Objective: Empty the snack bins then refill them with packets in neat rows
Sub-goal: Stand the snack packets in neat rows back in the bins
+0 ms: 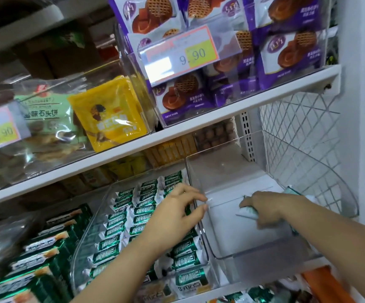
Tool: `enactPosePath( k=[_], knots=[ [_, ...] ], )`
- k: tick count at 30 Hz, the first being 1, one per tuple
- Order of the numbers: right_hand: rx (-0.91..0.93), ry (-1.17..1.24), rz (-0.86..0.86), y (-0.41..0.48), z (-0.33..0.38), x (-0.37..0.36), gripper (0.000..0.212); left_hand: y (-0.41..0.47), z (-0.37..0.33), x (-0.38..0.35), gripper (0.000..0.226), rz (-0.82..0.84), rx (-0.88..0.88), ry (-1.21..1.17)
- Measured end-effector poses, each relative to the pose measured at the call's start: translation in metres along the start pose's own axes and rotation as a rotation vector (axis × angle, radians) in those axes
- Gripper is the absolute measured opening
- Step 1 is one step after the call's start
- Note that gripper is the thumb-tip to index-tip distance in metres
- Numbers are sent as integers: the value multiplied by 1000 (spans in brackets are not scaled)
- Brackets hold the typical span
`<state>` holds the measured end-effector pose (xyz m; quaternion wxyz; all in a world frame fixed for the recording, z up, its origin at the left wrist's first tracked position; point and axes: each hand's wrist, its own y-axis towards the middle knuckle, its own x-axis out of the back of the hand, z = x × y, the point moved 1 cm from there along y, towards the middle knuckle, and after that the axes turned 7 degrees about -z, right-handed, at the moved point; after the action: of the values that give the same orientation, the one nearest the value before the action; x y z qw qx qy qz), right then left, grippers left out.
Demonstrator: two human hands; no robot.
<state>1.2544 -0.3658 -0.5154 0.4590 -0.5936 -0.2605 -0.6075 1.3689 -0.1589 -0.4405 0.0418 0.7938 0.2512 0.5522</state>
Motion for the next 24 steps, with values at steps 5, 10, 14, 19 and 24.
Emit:
enactPosePath(
  k=[5,10,14,19,24],
  knots=[
    [-9,-36,-83,-2,6,2,46,-2,8,-4,20,-17,-35,4],
    [56,485,-262,-25,5,20,22,2,2,-2,23,-33,-51,117],
    [81,787,-349,-63,-2,63,14,10,-18,-2,28,-40,-131,276],
    [47,680,-207,-117,-23,82,16,29,-52,-25,25,55,-118,131],
    [-28,614,-139,-160,-49,84,17,50,-81,-62,23,192,-17,-107]
  ],
)
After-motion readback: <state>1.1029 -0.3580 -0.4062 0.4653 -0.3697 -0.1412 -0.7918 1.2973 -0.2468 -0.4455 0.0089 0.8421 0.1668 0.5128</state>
